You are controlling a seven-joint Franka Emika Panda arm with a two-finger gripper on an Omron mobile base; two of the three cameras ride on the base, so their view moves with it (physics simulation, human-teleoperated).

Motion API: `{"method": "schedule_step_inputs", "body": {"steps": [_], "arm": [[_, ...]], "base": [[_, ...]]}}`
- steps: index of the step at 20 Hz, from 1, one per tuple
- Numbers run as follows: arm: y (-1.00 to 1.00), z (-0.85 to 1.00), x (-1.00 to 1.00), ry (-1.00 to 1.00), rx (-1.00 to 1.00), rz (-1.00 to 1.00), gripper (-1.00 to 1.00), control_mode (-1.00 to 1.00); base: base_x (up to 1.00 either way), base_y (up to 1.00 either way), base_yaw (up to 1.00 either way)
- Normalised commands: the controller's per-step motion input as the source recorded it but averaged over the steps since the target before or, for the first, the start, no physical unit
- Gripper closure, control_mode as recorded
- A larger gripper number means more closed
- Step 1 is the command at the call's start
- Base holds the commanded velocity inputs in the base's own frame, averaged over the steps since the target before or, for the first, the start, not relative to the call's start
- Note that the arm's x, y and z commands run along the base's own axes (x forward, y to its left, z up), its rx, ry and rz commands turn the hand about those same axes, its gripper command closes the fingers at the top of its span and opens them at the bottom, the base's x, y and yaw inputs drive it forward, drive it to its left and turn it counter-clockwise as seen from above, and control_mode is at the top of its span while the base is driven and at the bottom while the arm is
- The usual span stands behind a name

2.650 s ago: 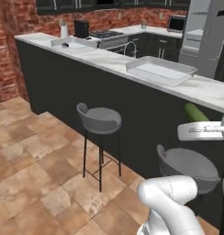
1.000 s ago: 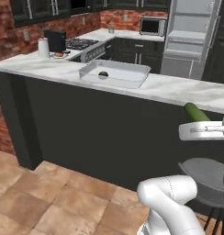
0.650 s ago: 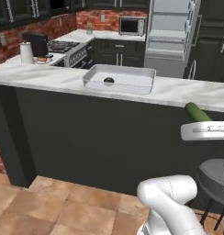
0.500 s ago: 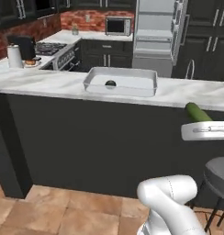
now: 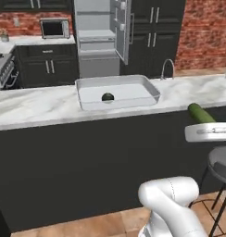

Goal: Place the cold items (cucumber and squash) from the fridge in one tupperware on the dining counter. Place the warm items (kebab skewer and hot dog) in the stove area in another tupperware.

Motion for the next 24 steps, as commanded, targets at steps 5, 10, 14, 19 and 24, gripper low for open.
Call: {"method": "schedule_step_inputs", "body": {"steps": [5,10,14,19,24], "arm": [[0.00,0.00,0.00,0.00,0.00,0.00,1.00,1.00],[0.00,0.00,0.00,0.00,0.00,0.00,1.00,1.00],[0.00,0.00,0.00,0.00,0.00,0.00,1.00,1.00],[0.00,0.01,0.23,0.01,0.00,0.17,1.00,-1.00],[0.00,0.16,0.38,0.01,-0.05,0.38,1.00,-1.00]], "base": [[0.64,0.68,-0.60],[0.69,0.10,-0.18],[0.59,-0.04,0.04],[0.16,-0.01,0.08],[0.00,0.00,0.00]]}}
